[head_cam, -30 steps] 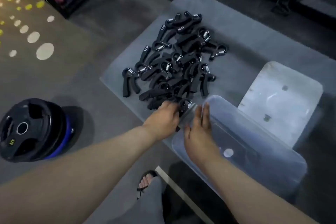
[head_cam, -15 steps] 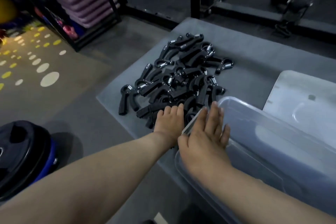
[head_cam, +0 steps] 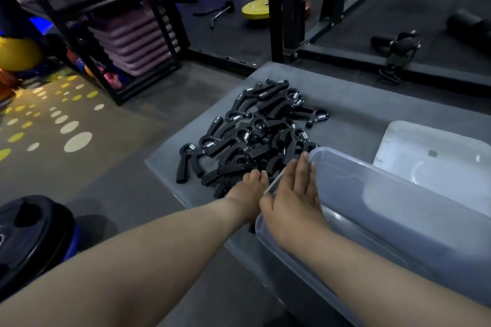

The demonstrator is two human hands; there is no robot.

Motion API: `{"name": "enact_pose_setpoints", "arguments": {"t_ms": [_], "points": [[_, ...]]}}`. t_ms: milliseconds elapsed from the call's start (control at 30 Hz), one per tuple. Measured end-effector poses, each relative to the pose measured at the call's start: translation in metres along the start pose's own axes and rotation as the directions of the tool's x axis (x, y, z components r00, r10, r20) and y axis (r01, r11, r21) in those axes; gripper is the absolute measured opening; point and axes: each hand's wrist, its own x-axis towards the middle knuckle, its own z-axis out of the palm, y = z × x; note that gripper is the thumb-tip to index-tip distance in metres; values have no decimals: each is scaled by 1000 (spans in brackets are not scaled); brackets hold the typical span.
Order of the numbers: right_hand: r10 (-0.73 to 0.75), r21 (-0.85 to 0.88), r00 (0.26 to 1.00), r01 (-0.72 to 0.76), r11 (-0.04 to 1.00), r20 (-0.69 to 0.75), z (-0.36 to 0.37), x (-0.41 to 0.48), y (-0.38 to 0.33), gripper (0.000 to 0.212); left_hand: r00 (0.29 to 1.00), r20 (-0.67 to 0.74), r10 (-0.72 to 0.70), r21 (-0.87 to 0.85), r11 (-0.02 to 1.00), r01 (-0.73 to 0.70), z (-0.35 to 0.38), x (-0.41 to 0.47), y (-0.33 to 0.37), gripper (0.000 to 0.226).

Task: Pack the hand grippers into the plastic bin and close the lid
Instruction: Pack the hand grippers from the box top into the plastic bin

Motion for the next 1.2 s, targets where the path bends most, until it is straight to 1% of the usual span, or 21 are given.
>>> {"name": "enact_pose_setpoints", "arguments": {"t_ms": [100,167,233,300,367,433,533,633,733,800,900,933,967,1000,1067,1133,1167,1200], "points": [[-26,33,999,25,999,39,-4,-2,3,77,997,-67,37,77,996,-32,-17,-9,-12,63],[-31,56,998,28,998,50,-4,-2,5,77,991,-135,-10,60,998,19,-34,-15,-20,56],[-32,81,998,28,996,46,-5,-2,5,78,981,-174,-80,-19,997,78,-54,-25,-26,45],[-38,82,999,35,996,33,-6,-3,4,78,974,-161,-161,-128,982,142,-73,-36,-32,43],[-53,82,997,49,995,50,-11,-8,6,79,964,-156,-215,-224,958,177,-91,-49,-36,37],[-76,84,994,70,994,74,-15,-10,11,79,956,-181,-233,-309,936,169,-106,-60,-38,32],[-99,72,991,93,993,93,-20,-10,17,77,939,-259,-225,-379,918,116,-125,-80,-37,16],[-111,53,983,104,993,147,-23,-10,19,78,937,-284,-205,-479,877,47,-135,-101,-31,20],[-171,12,974,171,985,146,-27,-14,18,68,949,-277,-153,-523,852,-15,-142,-113,-23,22],[-180,31,977,177,984,118,-33,-18,19,69,953,-264,-146,-516,857,-12,-145,-112,-19,25],[-239,-89,961,252,963,140,-30,-11,24,68,954,-249,-165,-498,867,20,-145,-100,-14,26],[-233,-105,964,246,963,126,-27,-9,25,73,954,-240,-178,-506,862,33,-144,-94,-13,26],[-210,-74,973,217,973,97,-22,-7,27,78,954,-230,-192,-529,848,43,-141,-88,-10,24],[-185,-5,981,185,983,56,-17,-2,31,78,955,-220,-200,-565,824,42,-136,-81,-6,25],[-173,91,985,172,981,-3,-13,0,33,74,960,-190,-206,-641,766,37,-123,-66,1,28],[-199,185,980,194,963,11,-20,-4,33,80,966,-181,-183,-701,713,4,-112,-58,10,24],[-202,281,979,189,941,19,-26,-6,33,80,969,-175,-173,-727,687,-9,-109,-56,15,21],[-204,404,979,176,898,27,-33,-10,33,72,970,-172,-169,-750,661,-18,-108,-55,19,19]]}}
